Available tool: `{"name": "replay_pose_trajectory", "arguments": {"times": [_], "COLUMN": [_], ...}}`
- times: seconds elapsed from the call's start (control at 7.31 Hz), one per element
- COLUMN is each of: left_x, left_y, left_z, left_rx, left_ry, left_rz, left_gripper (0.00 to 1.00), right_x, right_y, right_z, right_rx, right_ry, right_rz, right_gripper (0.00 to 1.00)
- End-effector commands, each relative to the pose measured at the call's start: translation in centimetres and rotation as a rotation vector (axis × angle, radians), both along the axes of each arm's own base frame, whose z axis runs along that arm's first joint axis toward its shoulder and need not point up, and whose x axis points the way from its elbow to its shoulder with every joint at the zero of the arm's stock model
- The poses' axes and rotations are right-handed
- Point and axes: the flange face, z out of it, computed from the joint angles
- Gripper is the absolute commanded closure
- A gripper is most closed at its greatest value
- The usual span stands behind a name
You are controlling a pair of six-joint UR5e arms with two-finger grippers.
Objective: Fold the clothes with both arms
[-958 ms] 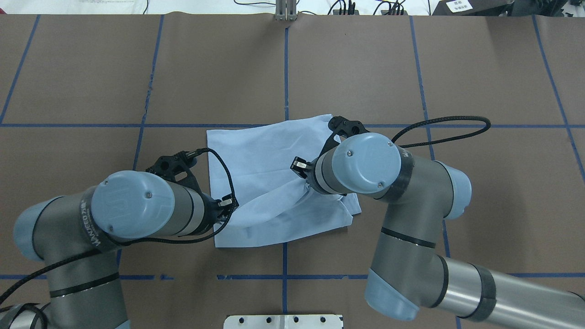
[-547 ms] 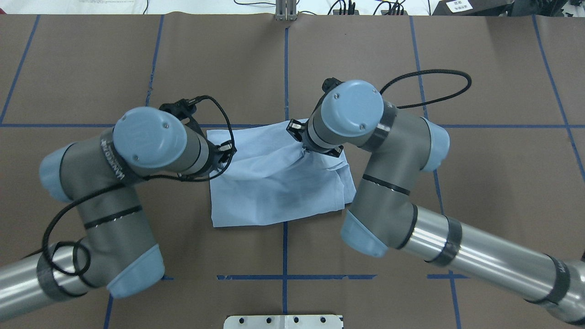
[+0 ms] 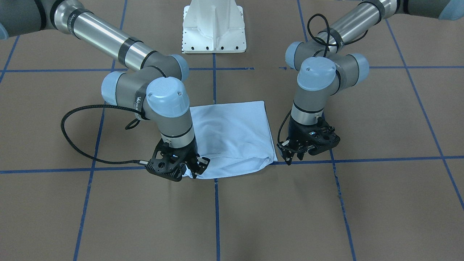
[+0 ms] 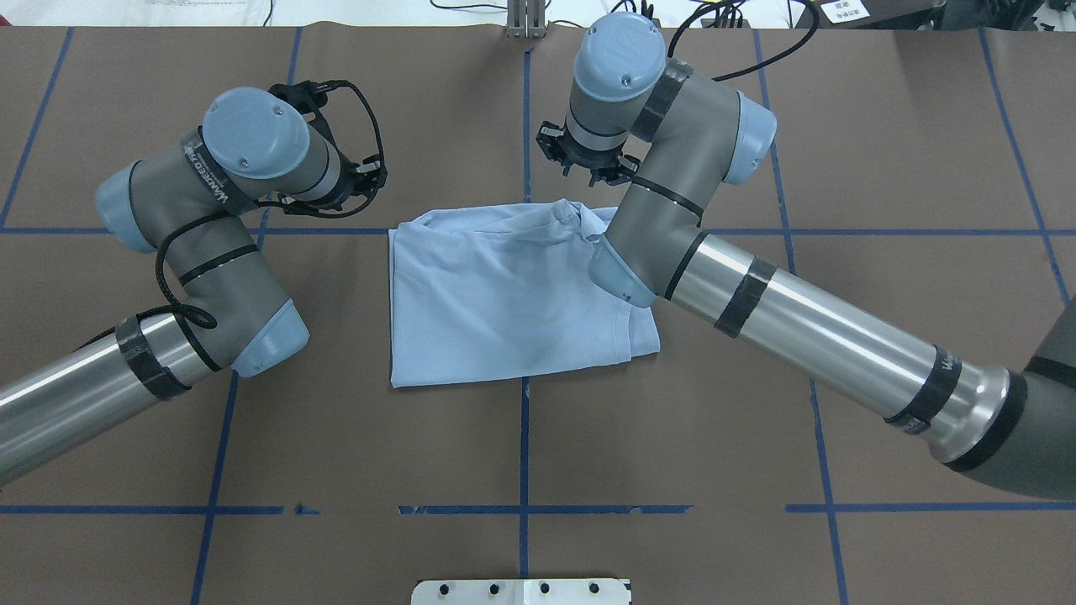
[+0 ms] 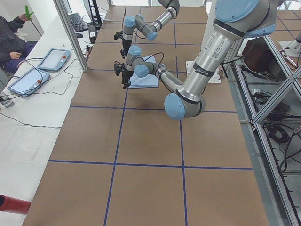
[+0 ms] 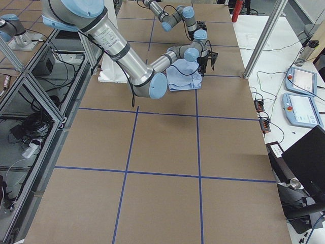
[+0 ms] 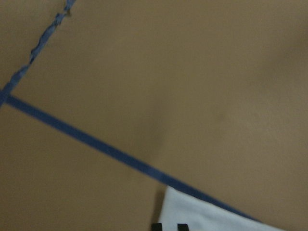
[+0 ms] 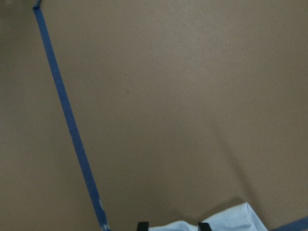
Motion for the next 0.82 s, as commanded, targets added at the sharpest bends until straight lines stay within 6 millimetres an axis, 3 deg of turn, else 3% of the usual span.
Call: {"name": "replay_pose_trajectory", "arguments": {"times": [0.0,0.14,0.55,0.68], "left_x": [-0.5,-0.7,-2.0,-2.0], "left_y": [-0.7,-0.4,-0.1,-0.1], "left_z": [0.1,-0.1,-1.2,-1.2], "left_rx": [0.02,0.024,0.059,0.058], "left_ry": [-0.001,0.004,0.023,0.023], "left_rz": [0.009,0.051,0.101,0.102], "left_gripper": [0.0,0.0,0.0,0.0], "right_x": [1.0,0.7,-4.7,-4.6], "right_y": [-1.8,-0.9,4.1,4.3], "right_z": [-1.6,-2.9,0.0,0.4], "right_rx": [0.016,0.018,0.044,0.045], "right_ry": [-0.029,-0.049,0.203,0.273], "right_rz": [-0.02,-0.046,-0.211,-0.28], "right_gripper": [0.0,0.0,0.0,0.0]}}
